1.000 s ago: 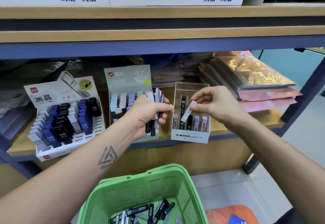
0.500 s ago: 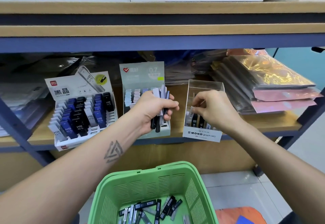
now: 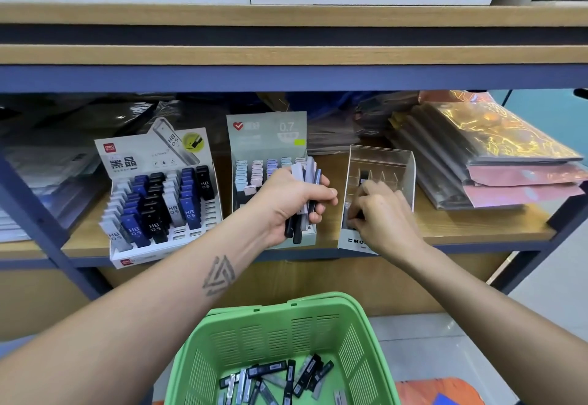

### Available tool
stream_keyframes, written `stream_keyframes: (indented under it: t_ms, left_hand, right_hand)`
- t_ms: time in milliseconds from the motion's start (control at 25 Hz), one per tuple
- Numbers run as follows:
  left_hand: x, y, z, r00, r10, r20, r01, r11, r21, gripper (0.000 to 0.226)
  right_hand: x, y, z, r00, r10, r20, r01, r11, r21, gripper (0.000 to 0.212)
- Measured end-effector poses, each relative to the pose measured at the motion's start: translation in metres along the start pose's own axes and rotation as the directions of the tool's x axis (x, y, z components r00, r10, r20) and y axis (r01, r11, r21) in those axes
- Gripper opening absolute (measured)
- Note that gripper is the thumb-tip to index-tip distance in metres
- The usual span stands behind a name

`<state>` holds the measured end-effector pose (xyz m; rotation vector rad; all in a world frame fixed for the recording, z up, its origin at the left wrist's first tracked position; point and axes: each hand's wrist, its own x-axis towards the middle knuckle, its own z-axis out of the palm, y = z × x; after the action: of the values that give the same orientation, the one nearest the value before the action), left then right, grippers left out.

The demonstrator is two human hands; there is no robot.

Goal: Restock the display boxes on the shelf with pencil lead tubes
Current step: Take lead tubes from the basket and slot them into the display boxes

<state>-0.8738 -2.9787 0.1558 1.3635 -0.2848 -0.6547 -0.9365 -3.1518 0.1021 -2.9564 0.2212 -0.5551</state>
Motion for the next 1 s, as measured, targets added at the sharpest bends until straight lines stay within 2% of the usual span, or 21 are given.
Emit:
stream_keyframes:
  t_ms: [120, 200, 240, 280, 320, 360, 400, 440, 600, 680, 760, 880, 1000]
  left_hand:
    - [-0.002, -0.002, 0.002, 0.996, -0.070, 0.062, 0.072, 0.997, -0.032, 0.022]
    - [-0.003, -0.004, 0.002, 0.983, -0.132, 0.126, 0.139, 0.989, -0.050, 0.024]
    - [-0.004, -0.006, 0.002, 0.975, -0.156, 0.157, 0.166, 0.985, -0.048, 0.024]
    - [-0.005, -0.007, 0.002, 0.966, -0.175, 0.187, 0.186, 0.982, -0.039, 0.024]
    - [-0.005, -0.009, 0.002, 0.957, -0.189, 0.220, 0.199, 0.980, -0.024, 0.022]
    - [-0.006, -0.010, 0.002, 0.948, -0.197, 0.250, 0.206, 0.979, -0.008, 0.020]
    - [-0.007, -0.011, 0.001, 0.942, -0.202, 0.270, 0.207, 0.978, 0.010, 0.017]
    - [-0.007, -0.011, 0.001, 0.939, -0.204, 0.279, 0.204, 0.979, 0.029, 0.014]
    - [-0.010, -0.011, -0.001, 0.934, -0.216, 0.286, 0.200, 0.976, 0.086, 0.017]
    - [-0.012, -0.010, -0.003, 0.928, -0.223, 0.298, 0.206, 0.975, 0.087, 0.018]
    - [-0.013, -0.008, -0.005, 0.921, -0.235, 0.310, 0.227, 0.972, 0.061, 0.018]
    - [-0.012, -0.006, -0.010, 0.914, -0.261, 0.310, 0.276, 0.961, -0.002, 0.014]
    - [-0.012, -0.006, -0.014, 0.905, -0.287, 0.315, 0.308, 0.951, -0.019, 0.011]
  right_hand:
    - [0.003, 0.002, -0.004, 1.000, 0.013, -0.003, -0.013, 1.000, 0.014, 0.006]
    - [0.007, -0.001, -0.014, 0.996, 0.072, -0.061, -0.058, 0.977, 0.205, 0.009]
    - [0.009, -0.003, -0.023, 0.991, 0.128, -0.043, -0.101, 0.914, 0.393, 0.010]
    - [0.010, -0.006, -0.031, 0.985, 0.173, 0.025, -0.153, 0.784, 0.601, 0.011]
    - [0.010, -0.010, -0.038, 0.978, 0.175, 0.117, -0.201, 0.610, 0.767, 0.012]
    - [0.010, -0.013, -0.043, 0.973, 0.143, 0.184, -0.229, 0.462, 0.857, 0.013]
    - [0.010, -0.014, -0.046, 0.972, 0.099, 0.213, -0.235, 0.389, 0.891, 0.015]
    - [0.009, -0.015, -0.049, 0.974, 0.055, 0.220, -0.224, 0.374, 0.900, 0.017]
    - [0.007, -0.016, -0.050, 0.979, -0.065, 0.194, -0.145, 0.447, 0.883, 0.022]
    - [0.010, -0.015, -0.050, 0.979, -0.057, 0.195, -0.154, 0.413, 0.897, 0.017]
    - [0.013, -0.011, -0.051, 0.974, -0.002, 0.227, -0.217, 0.294, 0.931, 0.011]
    - [0.015, -0.006, -0.053, 0.952, 0.042, 0.303, -0.304, 0.030, 0.952, 0.007]
    - [0.016, -0.005, -0.051, 0.947, 0.085, 0.310, -0.308, -0.030, 0.951, 0.011]
